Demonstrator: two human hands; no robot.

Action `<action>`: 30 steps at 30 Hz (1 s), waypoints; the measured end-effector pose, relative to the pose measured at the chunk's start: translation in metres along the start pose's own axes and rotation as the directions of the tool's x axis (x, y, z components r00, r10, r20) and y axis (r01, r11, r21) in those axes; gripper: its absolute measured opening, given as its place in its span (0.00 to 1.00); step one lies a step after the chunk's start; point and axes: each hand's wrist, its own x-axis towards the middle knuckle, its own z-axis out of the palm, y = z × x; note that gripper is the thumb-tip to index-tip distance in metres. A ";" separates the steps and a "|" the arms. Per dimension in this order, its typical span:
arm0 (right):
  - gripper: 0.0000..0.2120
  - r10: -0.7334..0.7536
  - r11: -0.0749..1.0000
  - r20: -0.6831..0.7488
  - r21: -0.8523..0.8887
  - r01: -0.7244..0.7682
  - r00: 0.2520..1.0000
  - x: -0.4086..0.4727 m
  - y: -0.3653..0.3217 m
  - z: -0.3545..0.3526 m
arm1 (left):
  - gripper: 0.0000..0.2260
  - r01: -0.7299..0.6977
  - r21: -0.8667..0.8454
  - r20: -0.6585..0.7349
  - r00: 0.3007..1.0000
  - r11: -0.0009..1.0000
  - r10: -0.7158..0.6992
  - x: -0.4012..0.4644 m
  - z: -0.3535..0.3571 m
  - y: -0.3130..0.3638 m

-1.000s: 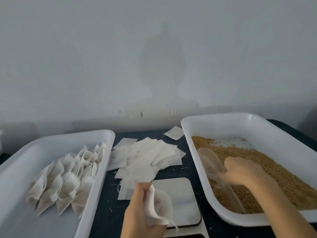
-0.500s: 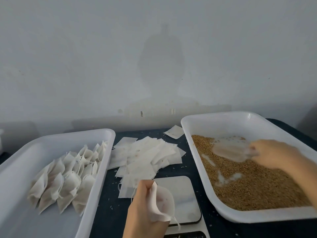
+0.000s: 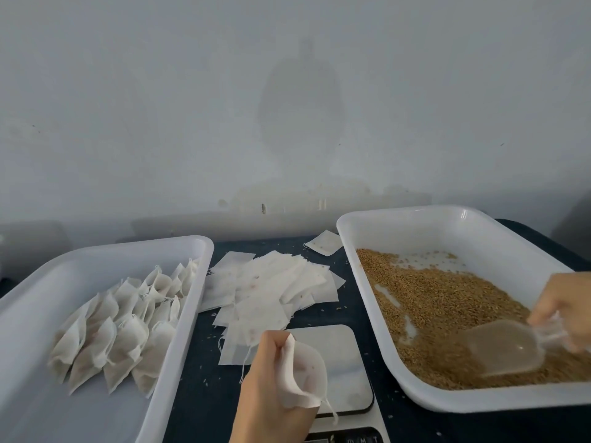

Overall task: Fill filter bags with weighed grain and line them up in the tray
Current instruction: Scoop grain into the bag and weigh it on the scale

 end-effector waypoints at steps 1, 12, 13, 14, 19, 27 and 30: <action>0.16 -0.074 0.997 0.089 0.028 0.072 0.993 -0.016 -0.018 0.000 | 0.13 0.009 0.000 0.002 1.000 1.000 -0.009 0.000 0.000 0.000; 0.15 -0.256 0.870 -0.031 0.427 0.244 0.966 -0.013 -0.078 0.024 | 0.15 0.013 -0.039 0.016 1.000 0.999 -0.012 -0.001 -0.002 0.000; 0.15 -0.246 0.857 -0.060 0.453 0.246 0.967 -0.012 -0.079 0.026 | 0.15 0.010 -0.040 0.017 1.000 0.999 -0.010 -0.002 -0.001 0.000; 0.15 -0.230 0.844 -0.094 0.476 0.247 0.969 -0.012 -0.080 0.027 | 0.15 0.011 -0.041 0.018 1.000 0.999 -0.010 -0.002 -0.001 0.001; 0.16 -0.152 0.793 -0.241 0.549 0.264 0.959 -0.021 -0.085 0.027 | 0.16 0.022 -0.047 0.009 1.000 0.999 -0.022 -0.001 -0.001 0.000; 0.18 -0.139 0.761 -0.353 0.560 0.328 0.925 -0.033 -0.090 0.026 | 0.19 0.008 -0.086 0.019 1.000 0.996 -0.007 -0.001 -0.002 -0.002; 0.13 -0.121 0.827 -0.276 0.503 0.250 0.954 -0.034 -0.089 0.024 | 0.19 -0.016 -0.087 -0.003 1.000 0.996 0.016 0.000 -0.002 -0.003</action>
